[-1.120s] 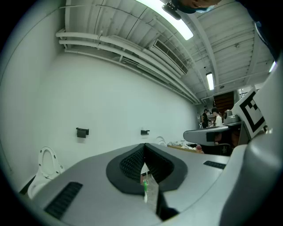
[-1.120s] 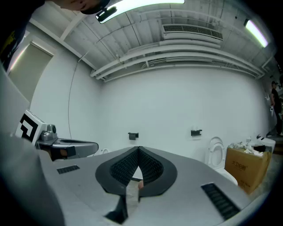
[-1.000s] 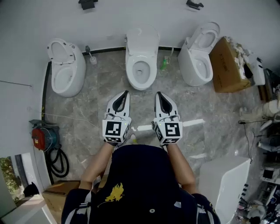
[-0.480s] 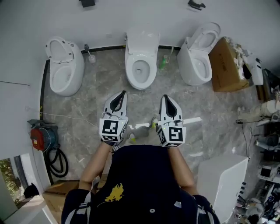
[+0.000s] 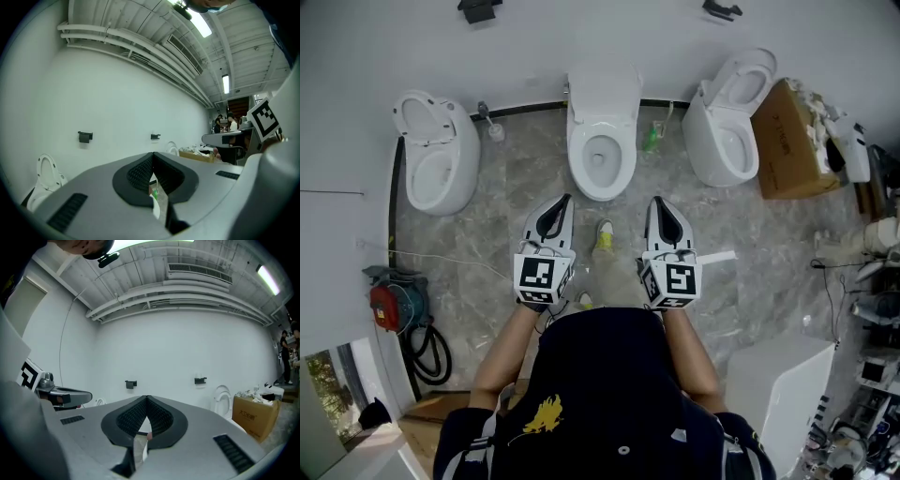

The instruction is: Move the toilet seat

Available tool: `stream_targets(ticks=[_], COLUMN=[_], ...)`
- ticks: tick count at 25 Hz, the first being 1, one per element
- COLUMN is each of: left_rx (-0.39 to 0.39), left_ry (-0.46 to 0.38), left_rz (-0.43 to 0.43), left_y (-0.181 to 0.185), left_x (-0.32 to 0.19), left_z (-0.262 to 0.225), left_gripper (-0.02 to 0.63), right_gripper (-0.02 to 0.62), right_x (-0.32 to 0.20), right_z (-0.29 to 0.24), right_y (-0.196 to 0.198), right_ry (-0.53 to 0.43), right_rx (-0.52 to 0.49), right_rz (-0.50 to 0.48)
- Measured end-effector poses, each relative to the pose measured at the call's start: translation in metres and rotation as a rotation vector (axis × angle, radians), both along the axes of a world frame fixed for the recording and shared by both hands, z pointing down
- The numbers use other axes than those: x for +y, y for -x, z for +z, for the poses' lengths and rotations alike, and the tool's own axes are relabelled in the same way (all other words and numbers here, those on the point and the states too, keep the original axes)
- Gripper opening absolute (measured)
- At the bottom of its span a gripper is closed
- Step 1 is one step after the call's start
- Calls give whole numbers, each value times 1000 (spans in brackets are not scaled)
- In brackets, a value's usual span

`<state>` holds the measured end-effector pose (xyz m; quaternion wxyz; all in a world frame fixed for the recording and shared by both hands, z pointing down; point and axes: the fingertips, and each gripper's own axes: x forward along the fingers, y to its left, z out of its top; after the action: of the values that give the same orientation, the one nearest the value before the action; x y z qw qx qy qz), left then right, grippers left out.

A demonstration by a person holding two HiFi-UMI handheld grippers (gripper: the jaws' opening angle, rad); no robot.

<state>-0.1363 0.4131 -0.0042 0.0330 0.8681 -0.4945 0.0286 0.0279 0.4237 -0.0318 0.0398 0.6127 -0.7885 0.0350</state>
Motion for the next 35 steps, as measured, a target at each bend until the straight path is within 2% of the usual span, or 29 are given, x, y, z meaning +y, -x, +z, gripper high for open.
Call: stream_targets(ticks=[9, 20, 23, 28, 30, 33, 35], left_rx=[-52, -115, -135, -133, -175, -280, -274], left_ry=[67, 173, 185, 262, 279, 251, 268], left_rz=[-39, -67, -79, -90, -135, -190, -198], left_y=[-23, -62, -72, -89, -85, -79, -75], left_x=[-109, -257, -288, -327, -339, -355, -358], left_z=[23, 57, 68, 97, 112, 128, 141], left_gripper=[18, 18, 18, 18, 18, 18, 19], right_gripper=[26, 26, 26, 26, 26, 26, 26], right_x=[-125, -281, -309, -345, -355, -371, -378], right_z=[26, 77, 90, 114, 127, 145, 157], right_y=[-31, -77, -84, -103, -109, -113, -109], right_ry=[39, 150, 176, 235, 262, 292, 311], right_rx=[-24, -56, -53, -61, -64, -67, -63], right_rz=[-27, -41, -57, -60, -59, -55, -62])
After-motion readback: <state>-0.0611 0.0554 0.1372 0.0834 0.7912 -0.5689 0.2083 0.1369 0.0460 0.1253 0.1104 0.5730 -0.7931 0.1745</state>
